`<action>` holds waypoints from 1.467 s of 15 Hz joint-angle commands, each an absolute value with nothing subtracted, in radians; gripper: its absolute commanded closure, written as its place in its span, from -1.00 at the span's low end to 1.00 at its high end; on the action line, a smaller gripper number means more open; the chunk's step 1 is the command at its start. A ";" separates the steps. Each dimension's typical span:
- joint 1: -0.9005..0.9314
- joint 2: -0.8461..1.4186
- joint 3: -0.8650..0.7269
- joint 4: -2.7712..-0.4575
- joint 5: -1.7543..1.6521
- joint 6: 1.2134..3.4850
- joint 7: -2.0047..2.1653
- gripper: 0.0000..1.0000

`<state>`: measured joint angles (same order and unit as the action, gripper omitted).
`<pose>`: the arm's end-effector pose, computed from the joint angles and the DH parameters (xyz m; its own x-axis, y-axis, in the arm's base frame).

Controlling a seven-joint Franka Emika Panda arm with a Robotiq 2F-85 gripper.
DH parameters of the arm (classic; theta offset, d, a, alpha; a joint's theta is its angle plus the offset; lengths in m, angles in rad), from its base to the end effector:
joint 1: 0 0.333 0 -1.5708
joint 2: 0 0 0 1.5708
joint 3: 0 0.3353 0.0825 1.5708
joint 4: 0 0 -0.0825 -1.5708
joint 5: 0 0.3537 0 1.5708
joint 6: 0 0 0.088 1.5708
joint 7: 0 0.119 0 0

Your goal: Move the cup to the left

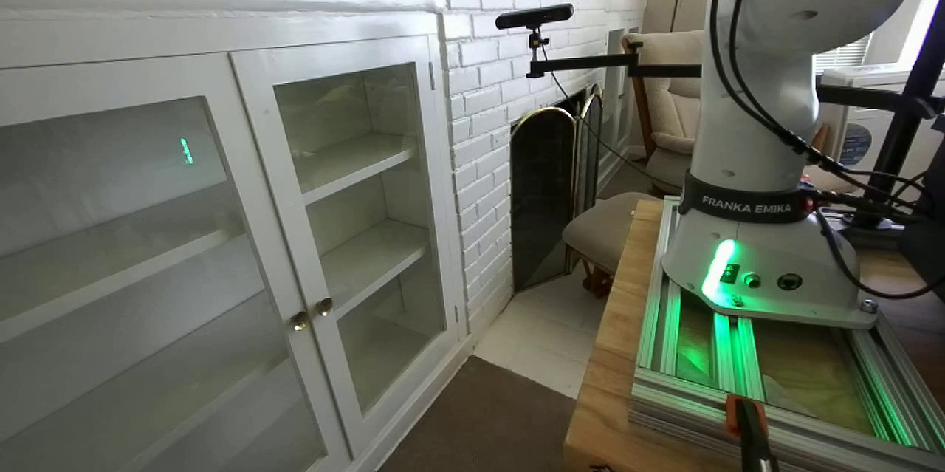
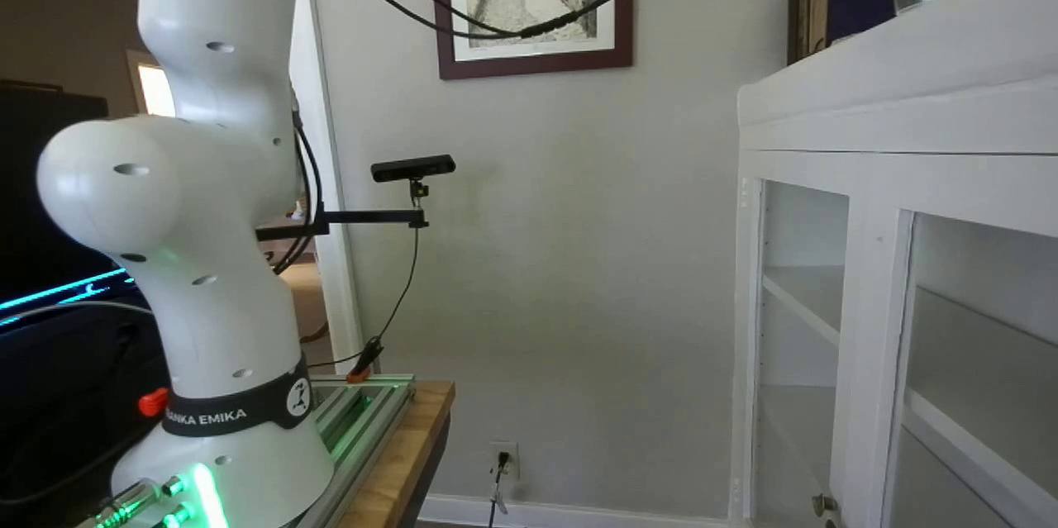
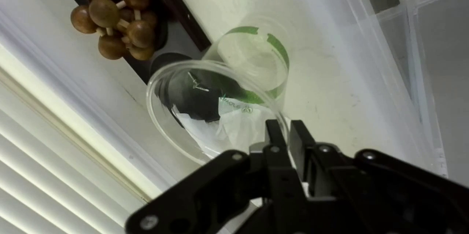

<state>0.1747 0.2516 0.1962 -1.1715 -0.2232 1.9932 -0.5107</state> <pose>0.6078 0.1948 0.7217 0.5087 0.7700 0.3851 0.6518 -0.6367 0.4120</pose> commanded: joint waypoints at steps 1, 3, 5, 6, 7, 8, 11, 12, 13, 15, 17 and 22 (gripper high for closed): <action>0.187 0.279 0.189 -1.119 -0.251 1.963 -0.480 0.15; 0.188 0.279 0.190 -1.113 -0.250 1.965 -0.479 -0.13; 0.190 0.271 0.192 -1.105 -0.251 1.968 -0.480 -0.42; 0.192 0.268 0.193 -1.095 -0.250 1.965 -0.477 -0.54; 0.194 0.264 0.194 -1.084 -0.249 1.964 -0.475 -0.70; 0.197 0.260 0.194 -1.068 -0.249 1.950 -0.471 -0.82; 0.215 0.236 0.183 -1.018 -0.284 1.845 -0.412 -1.00; 0.218 0.228 0.182 -0.999 -0.293 1.804 -0.387 -1.00; 0.222 0.213 0.181 -0.977 -0.307 1.747 -0.359 -1.00; 0.229 0.184 0.180 -0.939 -0.341 1.641 -0.318 -1.00; 0.228 0.144 0.185 -0.909 -0.361 1.553 -0.306 -1.00; 0.211 0.066 0.191 -0.848 -0.329 1.316 -0.317 -1.00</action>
